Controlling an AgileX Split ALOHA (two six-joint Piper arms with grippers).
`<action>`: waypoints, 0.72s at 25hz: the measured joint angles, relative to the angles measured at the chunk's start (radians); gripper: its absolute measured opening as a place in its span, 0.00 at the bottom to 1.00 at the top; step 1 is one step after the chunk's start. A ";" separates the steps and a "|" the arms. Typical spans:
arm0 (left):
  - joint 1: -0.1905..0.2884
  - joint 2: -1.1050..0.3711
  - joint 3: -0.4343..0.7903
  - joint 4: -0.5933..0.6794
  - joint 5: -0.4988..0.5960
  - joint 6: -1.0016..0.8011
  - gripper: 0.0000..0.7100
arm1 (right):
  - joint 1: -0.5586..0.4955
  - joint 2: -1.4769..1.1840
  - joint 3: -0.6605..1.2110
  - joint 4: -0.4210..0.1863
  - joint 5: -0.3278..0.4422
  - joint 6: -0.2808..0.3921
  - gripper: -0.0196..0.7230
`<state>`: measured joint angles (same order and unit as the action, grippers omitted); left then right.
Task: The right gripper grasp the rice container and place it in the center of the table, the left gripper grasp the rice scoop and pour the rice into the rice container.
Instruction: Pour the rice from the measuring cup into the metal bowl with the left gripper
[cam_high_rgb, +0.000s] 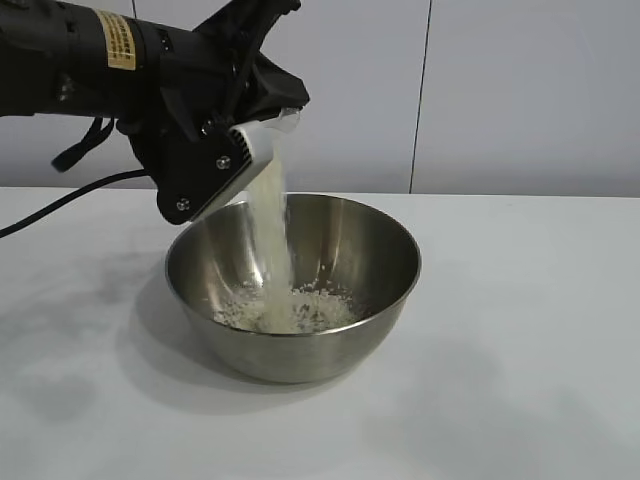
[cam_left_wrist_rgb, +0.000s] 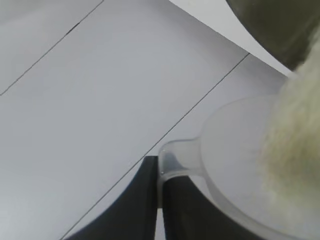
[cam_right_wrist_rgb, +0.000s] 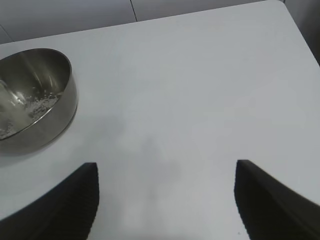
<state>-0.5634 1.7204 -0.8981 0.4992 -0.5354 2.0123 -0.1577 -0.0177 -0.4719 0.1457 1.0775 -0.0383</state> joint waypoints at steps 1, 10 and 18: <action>0.000 0.000 0.000 0.000 0.001 0.015 0.02 | 0.000 0.000 0.000 0.000 0.000 0.000 0.72; 0.000 0.000 0.000 0.014 0.001 0.155 0.02 | 0.000 0.000 0.000 0.000 0.000 0.000 0.72; 0.000 0.000 0.000 0.026 0.055 0.072 0.02 | 0.000 0.000 0.000 0.000 0.000 0.000 0.72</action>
<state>-0.5634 1.7204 -0.8981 0.5257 -0.4801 2.0839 -0.1577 -0.0177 -0.4719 0.1457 1.0775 -0.0383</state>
